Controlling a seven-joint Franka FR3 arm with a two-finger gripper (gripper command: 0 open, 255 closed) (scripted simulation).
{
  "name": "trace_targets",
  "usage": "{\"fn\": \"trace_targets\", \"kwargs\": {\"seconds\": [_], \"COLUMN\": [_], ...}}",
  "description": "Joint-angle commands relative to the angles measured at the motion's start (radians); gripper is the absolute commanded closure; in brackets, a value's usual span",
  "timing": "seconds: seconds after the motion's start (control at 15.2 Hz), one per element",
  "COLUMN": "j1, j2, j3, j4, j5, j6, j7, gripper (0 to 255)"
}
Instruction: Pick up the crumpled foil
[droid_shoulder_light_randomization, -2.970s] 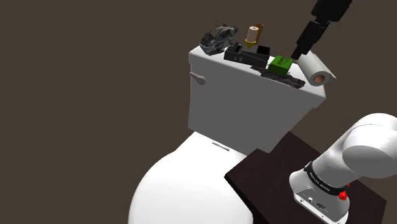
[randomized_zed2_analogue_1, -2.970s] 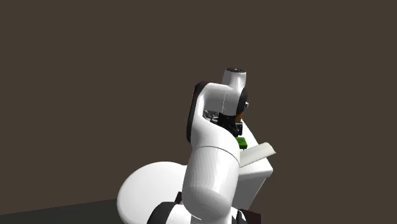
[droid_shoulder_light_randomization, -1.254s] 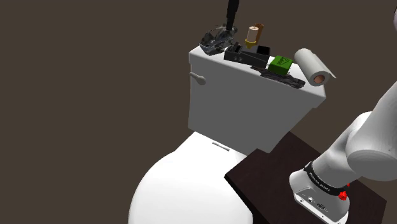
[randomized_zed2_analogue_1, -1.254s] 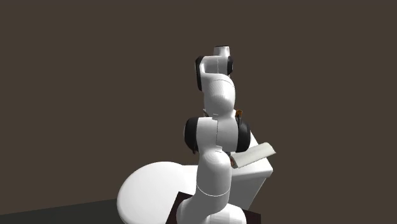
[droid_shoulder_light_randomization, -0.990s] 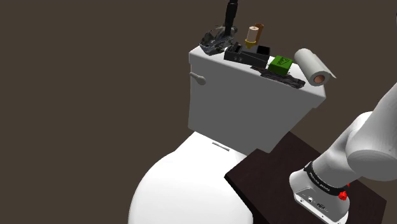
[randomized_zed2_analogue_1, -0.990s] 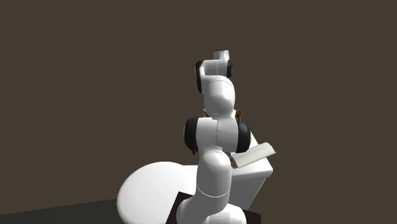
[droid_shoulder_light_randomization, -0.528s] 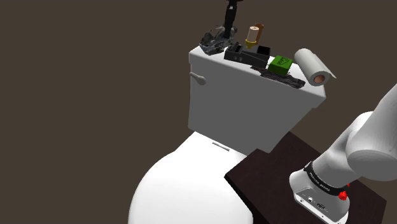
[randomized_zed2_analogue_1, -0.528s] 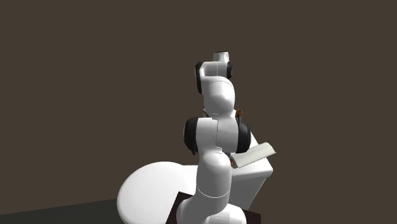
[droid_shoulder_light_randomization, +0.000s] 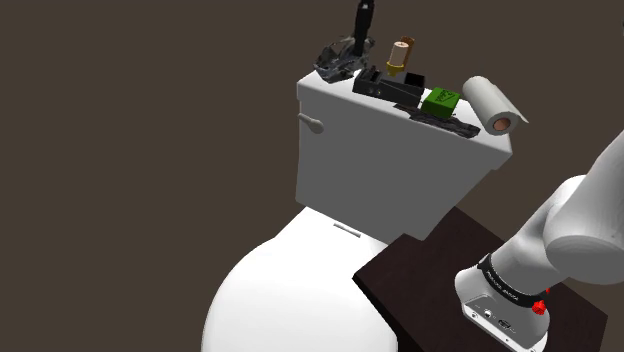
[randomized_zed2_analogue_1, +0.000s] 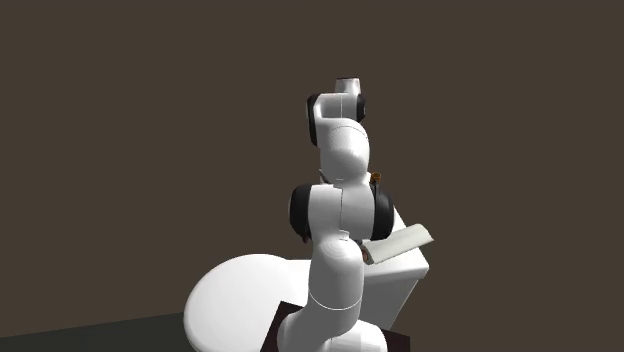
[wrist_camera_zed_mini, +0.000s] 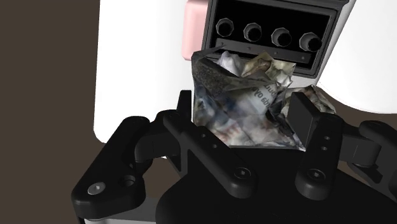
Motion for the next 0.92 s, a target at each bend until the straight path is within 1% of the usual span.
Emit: {"fn": "trace_targets", "kwargs": {"seconds": [0.0,0.4,0.73,0.86], "j1": [0.0,0.001,0.003,0.003], "j2": [0.01,0.05,0.1,0.101], "j3": [0.0,0.0,0.0,0.0], "j4": [0.038,0.177,0.318,0.323], "j5": [0.0,-0.002,-0.004,-0.004], "j6": [-0.028,-0.127,-0.219,-0.221], "j7": [-0.002,-0.009,-0.015,-0.015], "gripper": [255,255,255,255]}}
